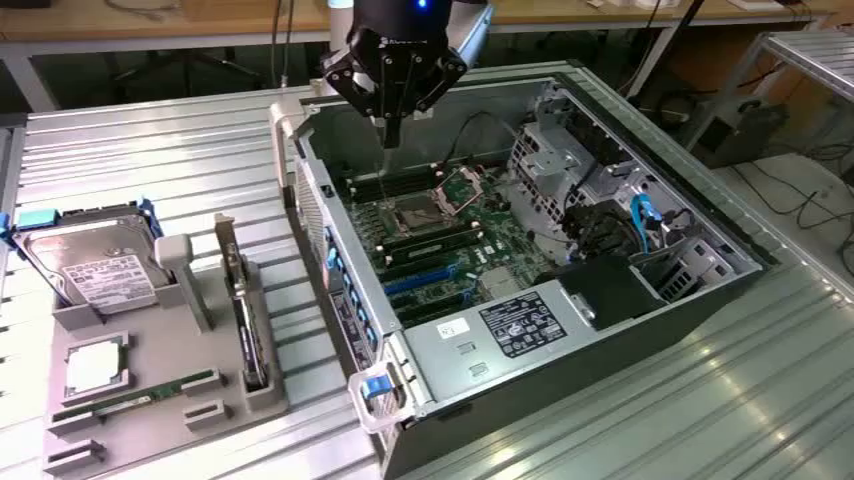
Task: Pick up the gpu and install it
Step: 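Reach for the gpu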
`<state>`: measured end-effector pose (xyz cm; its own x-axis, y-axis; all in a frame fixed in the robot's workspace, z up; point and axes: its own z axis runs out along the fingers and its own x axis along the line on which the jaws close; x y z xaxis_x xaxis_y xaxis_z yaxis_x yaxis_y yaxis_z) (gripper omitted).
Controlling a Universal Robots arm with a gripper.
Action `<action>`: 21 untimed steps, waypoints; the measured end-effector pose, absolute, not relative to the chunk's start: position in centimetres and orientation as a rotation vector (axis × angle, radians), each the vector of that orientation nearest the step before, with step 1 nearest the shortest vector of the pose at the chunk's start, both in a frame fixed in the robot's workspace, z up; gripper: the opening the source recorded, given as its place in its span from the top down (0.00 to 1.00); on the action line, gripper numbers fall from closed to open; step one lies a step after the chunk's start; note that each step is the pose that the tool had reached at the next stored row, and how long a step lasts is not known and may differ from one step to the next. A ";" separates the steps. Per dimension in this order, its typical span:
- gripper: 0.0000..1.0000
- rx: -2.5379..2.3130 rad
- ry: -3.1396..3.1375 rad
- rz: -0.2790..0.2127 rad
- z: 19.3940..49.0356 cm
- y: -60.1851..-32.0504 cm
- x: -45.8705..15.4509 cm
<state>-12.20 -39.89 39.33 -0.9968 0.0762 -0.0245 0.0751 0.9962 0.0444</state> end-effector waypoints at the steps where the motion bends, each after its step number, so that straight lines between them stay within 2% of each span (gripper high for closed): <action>1: 0.89 0.118 3.112 0.068 39.3 -39.9 -12.2; 14: 0.89 0.118 3.112 0.068 39.3 -39.9 -12.2; 21: 0.89 0.118 3.112 0.068 39.3 -40.3 -14.5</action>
